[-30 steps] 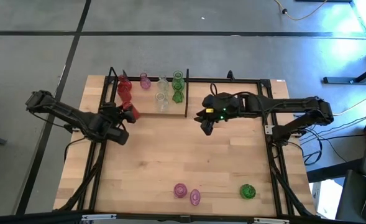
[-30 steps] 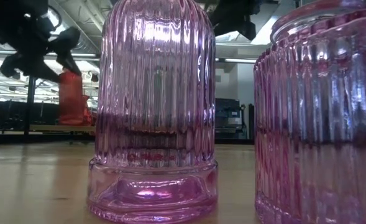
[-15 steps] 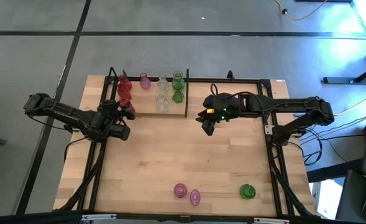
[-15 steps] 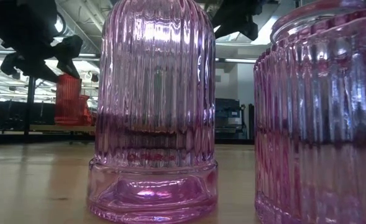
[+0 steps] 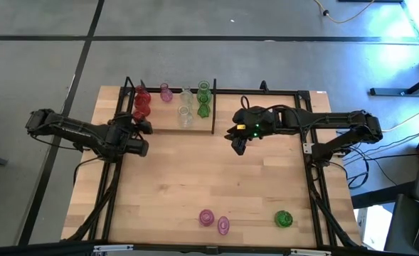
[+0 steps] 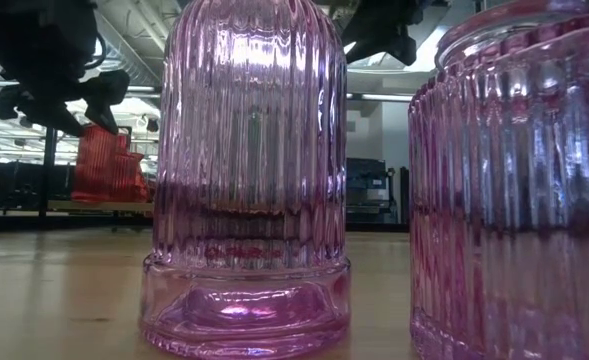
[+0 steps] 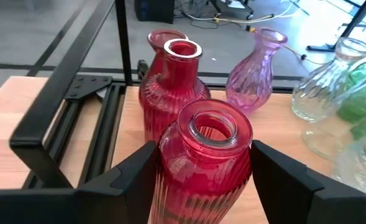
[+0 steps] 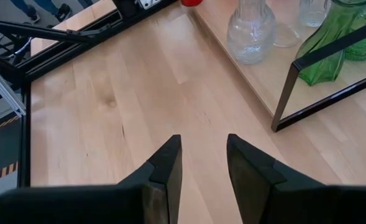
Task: Sort vases onto shelf
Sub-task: Put the red vase on the shelf aligned with the other red vases
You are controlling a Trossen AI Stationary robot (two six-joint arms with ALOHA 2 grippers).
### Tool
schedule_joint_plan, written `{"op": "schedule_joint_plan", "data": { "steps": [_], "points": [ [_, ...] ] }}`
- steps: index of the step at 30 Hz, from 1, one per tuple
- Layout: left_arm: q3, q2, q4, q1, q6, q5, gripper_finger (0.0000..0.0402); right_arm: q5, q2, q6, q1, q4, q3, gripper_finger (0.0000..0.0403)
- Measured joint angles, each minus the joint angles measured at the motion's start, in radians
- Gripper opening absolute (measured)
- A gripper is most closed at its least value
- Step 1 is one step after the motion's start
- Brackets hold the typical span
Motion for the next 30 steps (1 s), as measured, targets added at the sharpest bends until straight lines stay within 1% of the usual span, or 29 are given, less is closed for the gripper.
{"op": "schedule_joint_plan", "data": {
  "steps": [10, 15, 30],
  "points": [
    [0.0, 0.0, -0.002, 0.05, 0.0, 0.006, 0.022, -0.01, 0.0, 0.003, 0.0, 0.002, 0.0, 0.0111],
    [0.001, 0.0, -0.002, 0.075, 0.001, 0.025, 0.022, -0.01, 0.0, 0.004, 0.0, 0.002, 0.0, 0.0111],
    [0.001, 0.0, -0.001, 0.076, 0.001, 0.032, 0.0222, -0.01, 0.0, 0.004, 0.0, 0.003, 0.0, 0.0111]
  ]
}}
